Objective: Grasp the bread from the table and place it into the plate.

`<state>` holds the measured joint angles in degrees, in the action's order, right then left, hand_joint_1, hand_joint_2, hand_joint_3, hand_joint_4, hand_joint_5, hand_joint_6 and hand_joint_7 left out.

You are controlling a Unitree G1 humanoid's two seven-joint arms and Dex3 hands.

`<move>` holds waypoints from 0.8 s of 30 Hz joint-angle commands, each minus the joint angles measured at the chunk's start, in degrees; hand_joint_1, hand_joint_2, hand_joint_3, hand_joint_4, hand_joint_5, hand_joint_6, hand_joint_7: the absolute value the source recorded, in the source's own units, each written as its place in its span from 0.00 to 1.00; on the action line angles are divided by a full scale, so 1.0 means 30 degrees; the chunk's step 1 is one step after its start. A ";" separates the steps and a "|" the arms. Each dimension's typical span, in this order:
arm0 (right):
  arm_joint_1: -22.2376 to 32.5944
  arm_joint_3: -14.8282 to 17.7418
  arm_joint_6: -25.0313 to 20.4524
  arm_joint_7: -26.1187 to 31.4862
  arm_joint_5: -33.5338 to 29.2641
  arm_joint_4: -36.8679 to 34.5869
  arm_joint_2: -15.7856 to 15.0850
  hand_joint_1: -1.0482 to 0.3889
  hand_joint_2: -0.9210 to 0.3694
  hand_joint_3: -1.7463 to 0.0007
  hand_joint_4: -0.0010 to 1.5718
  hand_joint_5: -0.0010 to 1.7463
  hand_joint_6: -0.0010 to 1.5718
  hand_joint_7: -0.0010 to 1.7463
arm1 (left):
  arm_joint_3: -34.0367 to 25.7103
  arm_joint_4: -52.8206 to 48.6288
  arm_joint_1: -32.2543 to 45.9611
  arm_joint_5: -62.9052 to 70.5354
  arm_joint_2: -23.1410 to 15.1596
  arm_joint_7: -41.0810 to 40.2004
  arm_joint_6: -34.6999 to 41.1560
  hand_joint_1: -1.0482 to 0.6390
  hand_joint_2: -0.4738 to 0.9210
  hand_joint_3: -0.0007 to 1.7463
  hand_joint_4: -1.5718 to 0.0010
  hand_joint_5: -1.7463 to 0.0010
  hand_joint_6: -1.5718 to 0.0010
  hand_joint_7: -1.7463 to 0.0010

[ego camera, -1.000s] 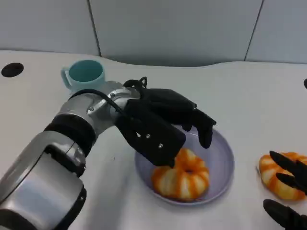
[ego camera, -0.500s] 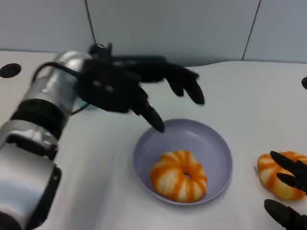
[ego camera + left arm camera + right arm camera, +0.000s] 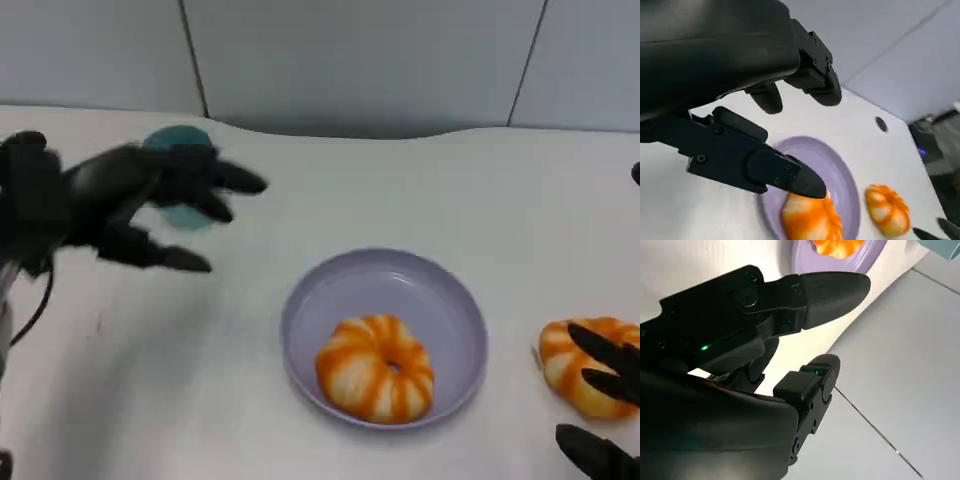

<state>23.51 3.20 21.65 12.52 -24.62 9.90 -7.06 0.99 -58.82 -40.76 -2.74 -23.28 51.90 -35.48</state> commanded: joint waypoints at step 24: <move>-0.0109 0.1136 0.1981 0.0118 0.1287 -0.1741 -0.0783 0.46 0.00 0.82 0.58 0.05 0.42 0.00 | 0.0567 0.7806 0.8037 -0.0707 -0.0480 -0.0929 1.0672 0.41 0.95 0.01 0.77 0.00 0.83 0.00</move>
<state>23.13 5.76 27.11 12.59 -20.64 5.00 -8.37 1.61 -36.17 -17.34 -6.57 -23.11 49.12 -5.60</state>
